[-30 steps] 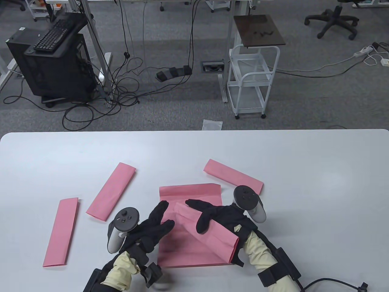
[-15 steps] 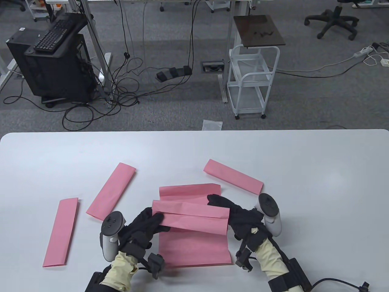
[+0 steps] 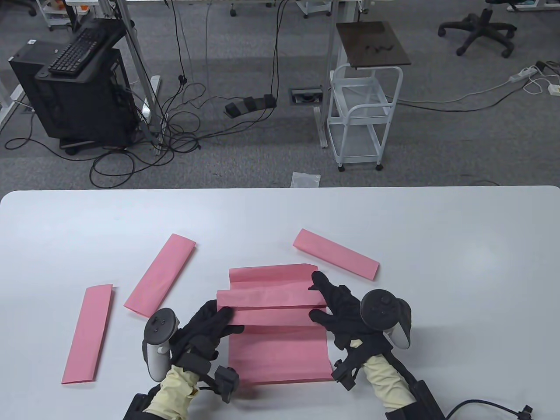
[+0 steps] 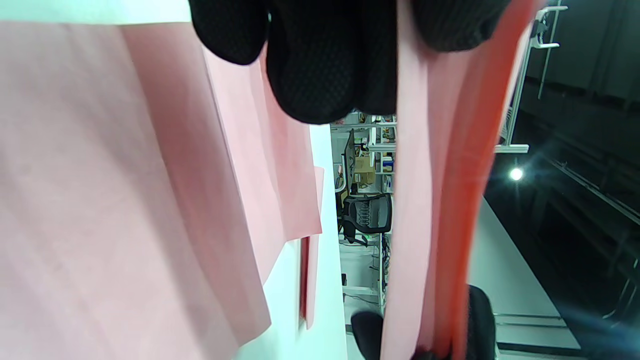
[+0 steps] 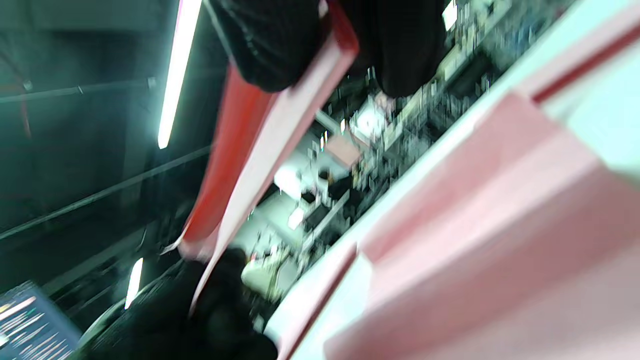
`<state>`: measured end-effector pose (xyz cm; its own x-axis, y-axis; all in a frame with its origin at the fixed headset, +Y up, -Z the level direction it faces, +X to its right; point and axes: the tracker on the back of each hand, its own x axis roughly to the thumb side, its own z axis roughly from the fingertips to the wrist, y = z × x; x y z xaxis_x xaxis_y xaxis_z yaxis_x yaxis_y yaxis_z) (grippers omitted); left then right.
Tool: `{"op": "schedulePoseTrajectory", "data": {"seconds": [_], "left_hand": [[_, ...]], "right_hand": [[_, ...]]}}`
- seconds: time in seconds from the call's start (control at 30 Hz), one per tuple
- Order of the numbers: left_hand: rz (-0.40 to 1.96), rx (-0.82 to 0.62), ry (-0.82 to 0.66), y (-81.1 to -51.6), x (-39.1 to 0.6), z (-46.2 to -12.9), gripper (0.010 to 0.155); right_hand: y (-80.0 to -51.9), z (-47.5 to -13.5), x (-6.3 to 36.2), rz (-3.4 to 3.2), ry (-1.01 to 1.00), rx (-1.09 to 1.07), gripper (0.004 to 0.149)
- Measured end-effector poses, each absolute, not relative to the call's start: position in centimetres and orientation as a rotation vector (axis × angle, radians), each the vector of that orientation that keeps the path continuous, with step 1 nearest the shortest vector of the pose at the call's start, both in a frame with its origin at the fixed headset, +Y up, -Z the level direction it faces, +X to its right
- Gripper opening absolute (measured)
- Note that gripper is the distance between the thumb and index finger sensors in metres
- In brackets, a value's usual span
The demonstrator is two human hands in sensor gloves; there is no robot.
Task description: Unfold complexly folded papers and stack
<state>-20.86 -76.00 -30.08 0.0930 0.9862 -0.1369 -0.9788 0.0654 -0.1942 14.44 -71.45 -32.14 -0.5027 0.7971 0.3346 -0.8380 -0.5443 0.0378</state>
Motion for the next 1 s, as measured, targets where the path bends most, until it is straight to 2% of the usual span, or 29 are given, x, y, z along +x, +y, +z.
{"op": "schedulePoseTrajectory", "data": {"seconds": [0.07,0.1,0.2,0.4,0.47,0.57,0.67,0.77,0.83,0.93,1.0], "left_hand": [[1.464,-0.294,-0.070,-76.1,-20.7,-30.2,0.039],[1.459,-0.326,-0.093,-76.2,-20.4,-30.3,0.039],[1.407,-0.390,-0.131,-76.4,-19.9,-30.3,0.039],[1.099,-0.607,-0.230,-75.9,-20.4,-30.7,0.044],[1.191,-0.627,-0.179,-75.9,-20.6,-30.5,0.043],[1.477,-0.653,-0.074,-76.5,-20.6,-30.0,0.045],[1.616,-0.742,-0.096,-77.0,-20.6,-29.7,0.060],[1.601,-0.682,-0.090,-77.1,-20.5,-29.6,0.076],[1.646,-0.653,-0.036,-77.1,-20.5,-29.4,0.071],[1.667,-0.629,0.055,-77.1,-20.5,-29.3,0.047],[1.639,-0.598,0.072,-77.1,-20.5,-29.3,0.048]], "right_hand": [[-71.7,-32.2,14.9,1.992,-0.215,0.309,0.043],[-71.9,-32.3,15.1,1.919,-0.175,0.290,0.041],[-72.9,-32.6,15.7,1.667,-0.064,0.229,0.039],[-72.9,-32.7,16.2,1.750,-0.078,0.247,0.038],[-72.8,-32.7,16.0,1.748,-0.079,0.277,0.038],[-73.0,-32.7,15.6,1.698,-0.056,0.305,0.037],[-73.3,-32.7,15.4,1.683,-0.016,0.334,0.037],[-73.6,-32.8,15.1,1.668,0.032,0.366,0.037],[-73.7,-32.9,15.0,1.630,0.053,0.369,0.038],[-73.8,-32.9,14.9,1.614,0.098,0.402,0.038],[-73.9,-32.9,14.8,1.631,0.090,0.384,0.038]]}}
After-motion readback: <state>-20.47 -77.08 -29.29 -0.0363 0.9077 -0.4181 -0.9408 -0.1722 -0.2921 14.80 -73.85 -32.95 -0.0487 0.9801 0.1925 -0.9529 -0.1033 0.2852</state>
